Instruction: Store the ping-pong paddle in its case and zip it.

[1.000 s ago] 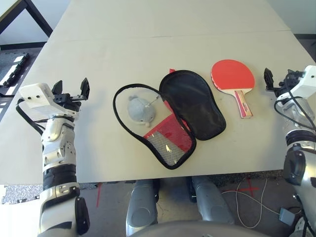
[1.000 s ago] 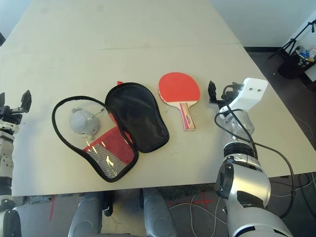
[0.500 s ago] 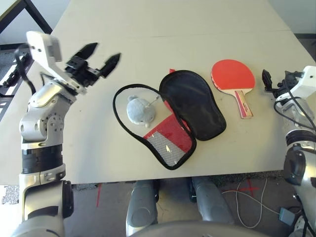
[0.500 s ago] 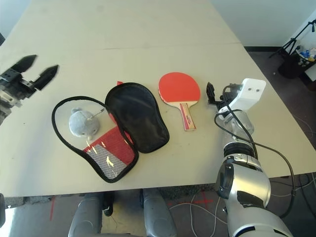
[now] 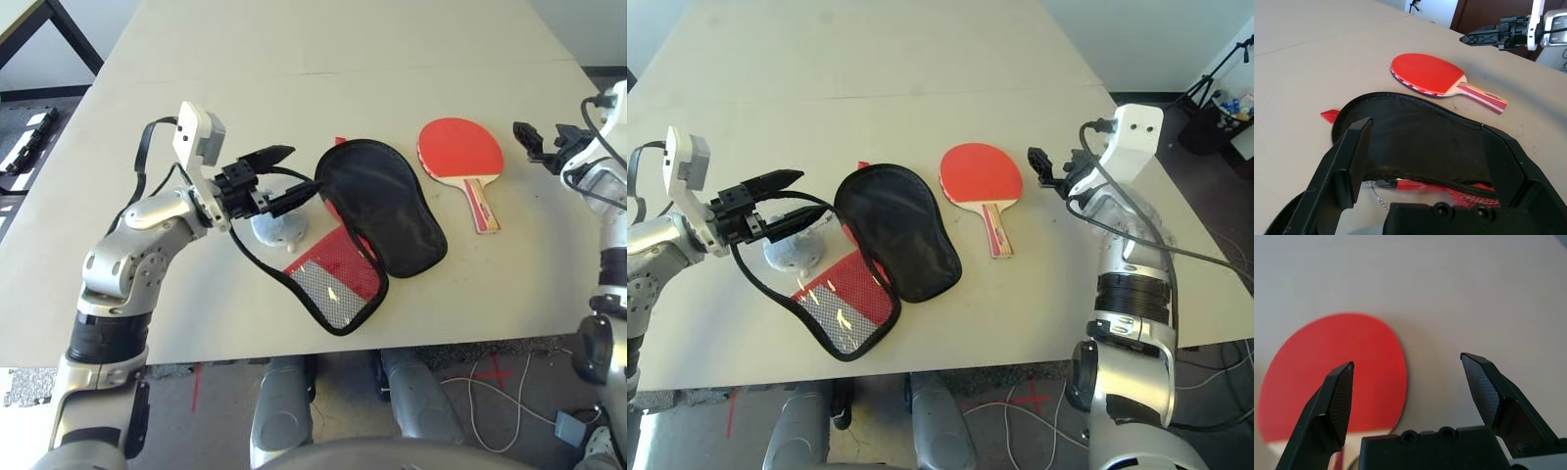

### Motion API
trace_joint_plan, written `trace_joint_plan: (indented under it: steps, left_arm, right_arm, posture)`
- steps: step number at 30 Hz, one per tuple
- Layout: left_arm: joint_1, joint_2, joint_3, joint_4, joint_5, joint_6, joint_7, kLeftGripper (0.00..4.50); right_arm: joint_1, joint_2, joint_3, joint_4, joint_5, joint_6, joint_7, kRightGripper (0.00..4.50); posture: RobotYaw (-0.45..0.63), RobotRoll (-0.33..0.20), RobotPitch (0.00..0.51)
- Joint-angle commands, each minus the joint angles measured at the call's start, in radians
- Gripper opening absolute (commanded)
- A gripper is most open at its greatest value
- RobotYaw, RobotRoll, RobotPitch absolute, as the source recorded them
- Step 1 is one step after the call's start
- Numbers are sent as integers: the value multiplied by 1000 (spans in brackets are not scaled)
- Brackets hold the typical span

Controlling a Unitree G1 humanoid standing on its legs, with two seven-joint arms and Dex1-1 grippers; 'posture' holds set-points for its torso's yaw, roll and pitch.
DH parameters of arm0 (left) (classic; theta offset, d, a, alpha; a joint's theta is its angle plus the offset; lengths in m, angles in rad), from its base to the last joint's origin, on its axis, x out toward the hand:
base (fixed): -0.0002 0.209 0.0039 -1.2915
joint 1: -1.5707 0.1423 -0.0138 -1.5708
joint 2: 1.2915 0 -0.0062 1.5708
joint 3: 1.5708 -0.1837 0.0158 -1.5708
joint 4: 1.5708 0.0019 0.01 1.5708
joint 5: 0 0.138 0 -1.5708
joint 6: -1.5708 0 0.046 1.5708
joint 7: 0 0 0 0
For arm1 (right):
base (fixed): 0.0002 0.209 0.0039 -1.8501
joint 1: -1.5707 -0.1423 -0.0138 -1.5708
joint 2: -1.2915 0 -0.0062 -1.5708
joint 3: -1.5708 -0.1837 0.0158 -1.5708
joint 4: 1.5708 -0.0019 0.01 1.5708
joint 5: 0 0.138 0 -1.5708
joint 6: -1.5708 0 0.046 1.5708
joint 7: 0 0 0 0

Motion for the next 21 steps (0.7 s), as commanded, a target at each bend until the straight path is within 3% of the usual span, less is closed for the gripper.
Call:
trace_joint_plan:
  steps: [1, 5, 8, 21]
  left_arm:
    - [6, -9, -31, 5, 35, -16, -15, 4500]
    - [13, -15, -46, 5, 59, -25, -27, 4500]
    - [14, -19, -53, 5, 69, -29, -31, 4500]
    - [22, -28, -74, -8, 103, -36, -44, 4500]
  right_arm:
    - [-22, 4, 37, -149, 18, 332, -55, 4486]
    - [-72, 67, 52, -234, -2, 586, -109, 4486]
    - [-90, 112, 53, -253, -21, 662, -133, 4486]
    - [-81, 222, 95, -135, -94, 640, -179, 4486]
  posture:
    - [-101, 0, 217]
    - [-104, 0, 214]
    - [-104, 0, 212]
    - [-75, 0, 198]
